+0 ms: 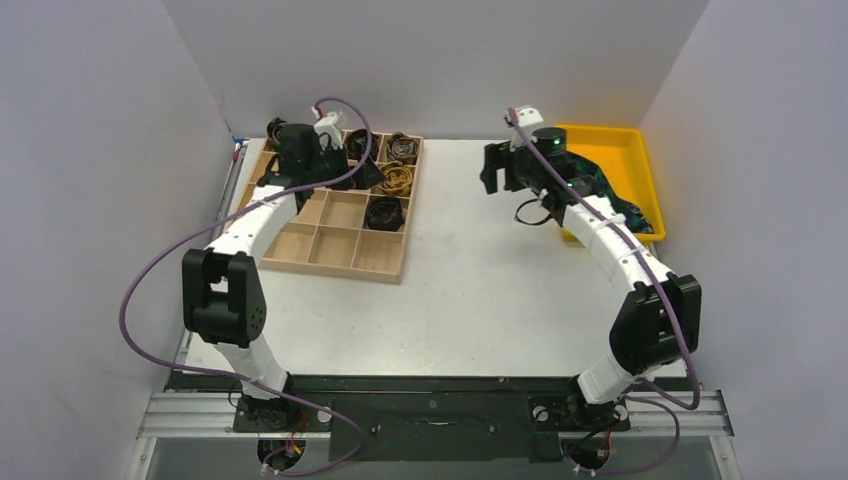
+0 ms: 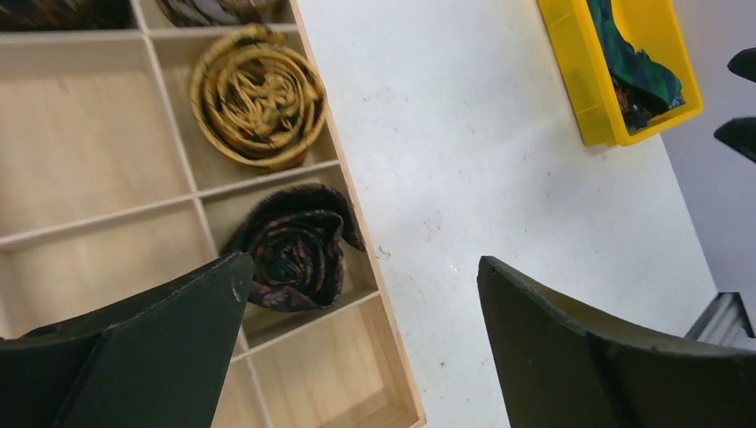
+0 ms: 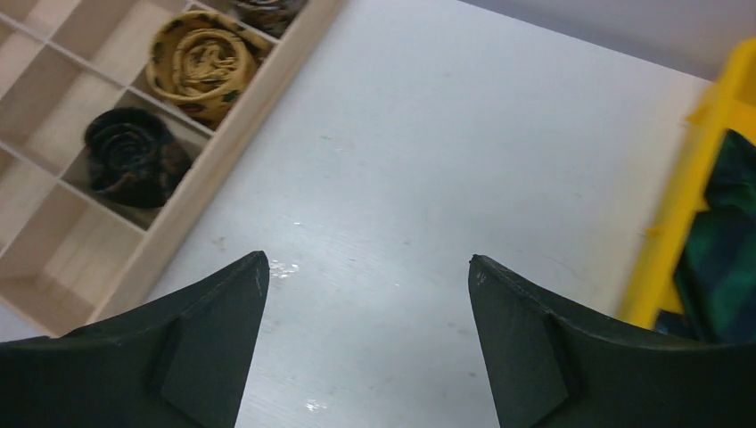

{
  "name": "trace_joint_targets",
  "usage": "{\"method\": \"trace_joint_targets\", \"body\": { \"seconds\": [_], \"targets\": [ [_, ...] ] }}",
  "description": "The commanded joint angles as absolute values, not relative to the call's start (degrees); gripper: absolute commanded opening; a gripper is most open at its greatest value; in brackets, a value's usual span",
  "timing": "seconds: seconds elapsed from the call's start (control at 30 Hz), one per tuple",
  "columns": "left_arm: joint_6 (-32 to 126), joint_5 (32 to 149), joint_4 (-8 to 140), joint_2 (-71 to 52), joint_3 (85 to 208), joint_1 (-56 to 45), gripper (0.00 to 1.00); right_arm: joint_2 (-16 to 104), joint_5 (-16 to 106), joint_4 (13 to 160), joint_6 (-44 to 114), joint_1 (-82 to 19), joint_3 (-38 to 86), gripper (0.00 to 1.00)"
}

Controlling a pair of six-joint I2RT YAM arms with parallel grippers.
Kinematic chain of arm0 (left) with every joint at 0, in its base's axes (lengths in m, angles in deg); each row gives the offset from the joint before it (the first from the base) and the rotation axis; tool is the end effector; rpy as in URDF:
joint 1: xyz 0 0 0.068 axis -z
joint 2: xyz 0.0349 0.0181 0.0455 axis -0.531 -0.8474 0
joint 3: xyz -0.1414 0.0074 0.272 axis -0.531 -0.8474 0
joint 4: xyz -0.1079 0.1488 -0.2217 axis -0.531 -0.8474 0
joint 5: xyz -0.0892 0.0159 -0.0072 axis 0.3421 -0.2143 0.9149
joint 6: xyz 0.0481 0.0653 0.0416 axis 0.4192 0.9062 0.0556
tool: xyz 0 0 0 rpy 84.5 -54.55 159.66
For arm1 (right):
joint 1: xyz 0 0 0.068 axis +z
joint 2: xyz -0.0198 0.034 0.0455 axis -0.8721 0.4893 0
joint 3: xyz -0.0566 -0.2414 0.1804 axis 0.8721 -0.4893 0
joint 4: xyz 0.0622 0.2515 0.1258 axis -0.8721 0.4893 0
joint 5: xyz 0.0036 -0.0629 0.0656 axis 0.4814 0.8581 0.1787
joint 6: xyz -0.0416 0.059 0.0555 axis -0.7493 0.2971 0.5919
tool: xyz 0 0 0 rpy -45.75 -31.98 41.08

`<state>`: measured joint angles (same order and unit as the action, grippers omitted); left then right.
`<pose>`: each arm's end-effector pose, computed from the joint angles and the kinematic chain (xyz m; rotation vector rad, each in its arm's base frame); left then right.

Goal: Roll the ties
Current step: Reset both arms

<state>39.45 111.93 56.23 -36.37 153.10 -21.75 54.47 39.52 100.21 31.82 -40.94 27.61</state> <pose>0.4655 -0.1261 0.2791 0.1506 2.1416 -0.8564 0.4122 0.1684 0.3425 -0.4379 2.0130 0.4937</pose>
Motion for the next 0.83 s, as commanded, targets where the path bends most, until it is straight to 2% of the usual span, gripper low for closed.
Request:
{"method": "trace_joint_targets", "body": {
  "seconds": [0.0, 0.17, 0.3, 0.37, 0.57, 0.8],
  "targets": [
    [50.48, 108.25, 41.29, -30.67, 162.45, -26.01, 0.97, 48.68, 39.69, 106.5, 28.71, -48.92, 31.12, 0.78],
    [51.34, 98.39, 33.37, -26.85, 165.11, -30.93, 0.97, 45.73, 36.08, 116.43, 29.19, -61.92, 32.68, 0.79],
    [53.03, 93.02, 28.77, -24.02, 160.22, -33.52, 0.97, 44.13, 33.52, 126.9, 23.84, -69.26, 30.71, 0.79],
    [54.1, 90.21, 27.56, -22.31, 156.41, -33.79, 0.97, 41.81, 34.4, 128.96, 21.25, -71.31, 25.27, 0.79],
    [54.73, 88.57, 25.21, -17.29, 146.13, -33.94, 0.97, 37.43, 35.41, 133.48, 17.28, -72.72, 16.93, 0.8],
    [55.7, 85.9, 21.39, -11.29, 143.96, -34.06, 0.97, 38.09, 31.24, 138.71, 17.5, -72.66, 19.19, 0.8]
  ]
}}
